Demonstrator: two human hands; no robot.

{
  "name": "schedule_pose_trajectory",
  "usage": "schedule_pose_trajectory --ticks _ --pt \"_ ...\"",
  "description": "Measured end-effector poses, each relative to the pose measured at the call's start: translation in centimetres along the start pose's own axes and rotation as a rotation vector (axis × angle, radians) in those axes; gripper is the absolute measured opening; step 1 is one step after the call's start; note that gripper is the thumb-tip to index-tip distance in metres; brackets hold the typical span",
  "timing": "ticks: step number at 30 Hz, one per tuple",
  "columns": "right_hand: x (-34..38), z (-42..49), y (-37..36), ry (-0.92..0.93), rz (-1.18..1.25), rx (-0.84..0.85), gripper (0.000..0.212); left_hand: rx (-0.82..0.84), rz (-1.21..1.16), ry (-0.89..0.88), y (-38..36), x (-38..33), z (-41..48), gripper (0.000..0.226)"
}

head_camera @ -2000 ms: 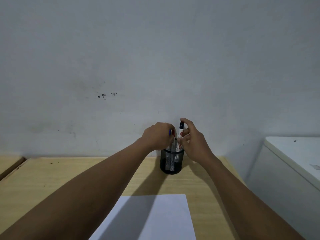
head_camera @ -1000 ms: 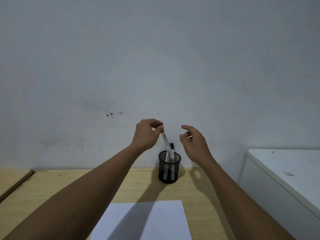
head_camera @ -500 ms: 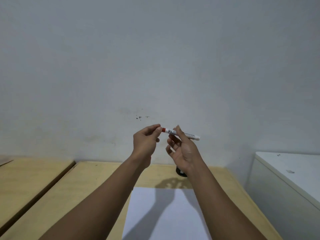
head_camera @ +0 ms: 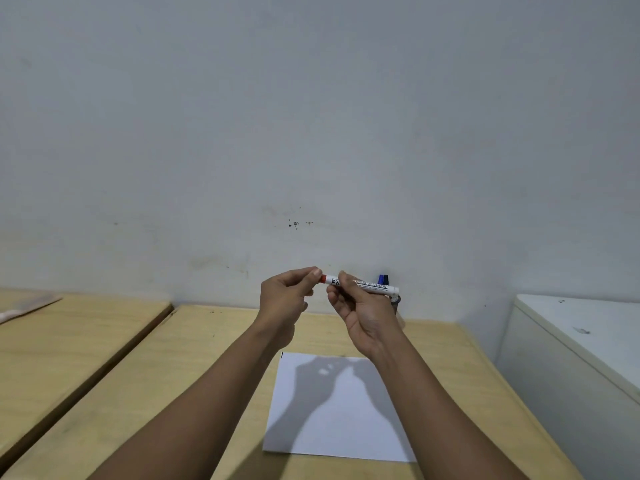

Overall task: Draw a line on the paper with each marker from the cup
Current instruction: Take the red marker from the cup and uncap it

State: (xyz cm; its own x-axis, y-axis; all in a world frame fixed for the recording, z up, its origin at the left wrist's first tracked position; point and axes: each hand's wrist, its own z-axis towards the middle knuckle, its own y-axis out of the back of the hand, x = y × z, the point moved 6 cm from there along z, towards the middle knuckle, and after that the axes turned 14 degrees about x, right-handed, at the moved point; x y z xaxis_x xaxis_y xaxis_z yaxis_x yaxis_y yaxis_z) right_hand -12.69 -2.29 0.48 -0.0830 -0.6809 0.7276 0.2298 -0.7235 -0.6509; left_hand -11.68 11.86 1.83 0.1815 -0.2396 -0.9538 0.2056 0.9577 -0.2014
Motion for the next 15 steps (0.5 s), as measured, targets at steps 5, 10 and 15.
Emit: schedule_pose_trajectory --ticks 5,10,15 --pt "0.1 0.1 0.2 0.030 -0.062 0.020 0.003 -0.029 -0.013 -0.007 0.5 0.5 0.6 0.012" --pt "-0.1 0.4 1.1 0.057 -0.124 0.050 0.006 -0.019 -0.108 0.093 0.5 1.8 1.6 0.011" --pt "-0.1 0.7 1.7 0.088 -0.268 0.122 0.013 -0.032 -0.116 0.193 1.2 3.0 2.4 0.012"
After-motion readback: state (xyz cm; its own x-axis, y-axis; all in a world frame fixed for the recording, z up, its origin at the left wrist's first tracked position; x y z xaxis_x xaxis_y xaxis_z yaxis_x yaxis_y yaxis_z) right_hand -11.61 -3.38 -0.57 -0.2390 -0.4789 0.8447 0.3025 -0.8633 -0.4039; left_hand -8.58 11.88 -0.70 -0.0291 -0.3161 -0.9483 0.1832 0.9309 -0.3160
